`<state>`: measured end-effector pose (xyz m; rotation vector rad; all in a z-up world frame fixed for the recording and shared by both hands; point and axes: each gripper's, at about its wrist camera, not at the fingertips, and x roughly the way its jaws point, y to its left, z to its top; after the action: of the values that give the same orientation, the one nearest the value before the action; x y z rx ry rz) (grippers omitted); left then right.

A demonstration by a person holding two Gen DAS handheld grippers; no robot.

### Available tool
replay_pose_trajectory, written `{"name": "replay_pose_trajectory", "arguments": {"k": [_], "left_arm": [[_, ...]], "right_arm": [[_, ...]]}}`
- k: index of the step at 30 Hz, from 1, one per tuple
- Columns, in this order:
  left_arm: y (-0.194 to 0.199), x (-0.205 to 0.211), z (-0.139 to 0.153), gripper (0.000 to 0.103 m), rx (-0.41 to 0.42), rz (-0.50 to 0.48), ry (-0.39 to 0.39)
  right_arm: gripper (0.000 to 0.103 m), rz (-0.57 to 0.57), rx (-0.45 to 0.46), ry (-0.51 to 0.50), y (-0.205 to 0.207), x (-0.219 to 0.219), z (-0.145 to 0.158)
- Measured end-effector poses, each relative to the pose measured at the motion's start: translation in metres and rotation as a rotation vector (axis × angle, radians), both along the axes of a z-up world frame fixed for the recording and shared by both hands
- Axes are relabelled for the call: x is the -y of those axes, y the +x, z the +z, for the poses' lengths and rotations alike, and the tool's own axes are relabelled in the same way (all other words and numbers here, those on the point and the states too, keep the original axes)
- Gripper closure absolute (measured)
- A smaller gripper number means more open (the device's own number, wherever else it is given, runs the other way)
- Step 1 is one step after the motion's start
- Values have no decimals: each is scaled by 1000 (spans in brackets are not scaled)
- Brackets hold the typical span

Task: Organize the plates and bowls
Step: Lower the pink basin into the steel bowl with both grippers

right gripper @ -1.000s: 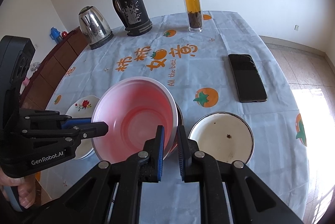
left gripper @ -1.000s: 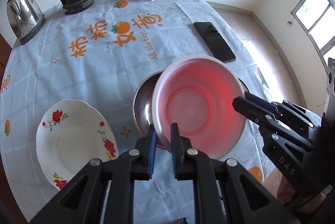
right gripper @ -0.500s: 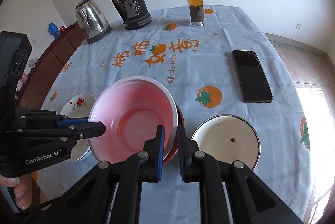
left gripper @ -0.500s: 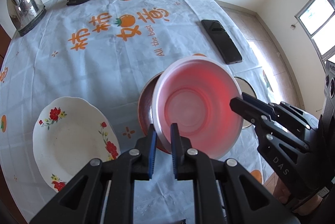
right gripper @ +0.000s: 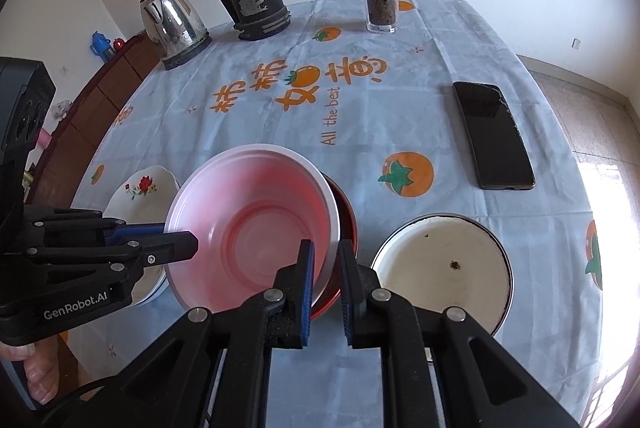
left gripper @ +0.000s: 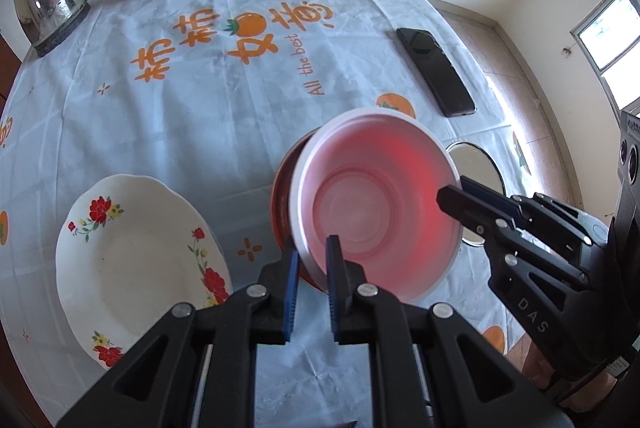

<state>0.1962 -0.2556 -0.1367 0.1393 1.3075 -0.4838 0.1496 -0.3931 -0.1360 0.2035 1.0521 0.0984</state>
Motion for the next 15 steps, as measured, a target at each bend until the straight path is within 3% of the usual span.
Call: {"name": "replay_pose_trajectory", "arguments": {"k": [15], "left_arm": [[6, -1, -11, 93, -30, 6, 9]], "right_arm": [[90, 10, -34, -2, 7, -2, -10]]}}
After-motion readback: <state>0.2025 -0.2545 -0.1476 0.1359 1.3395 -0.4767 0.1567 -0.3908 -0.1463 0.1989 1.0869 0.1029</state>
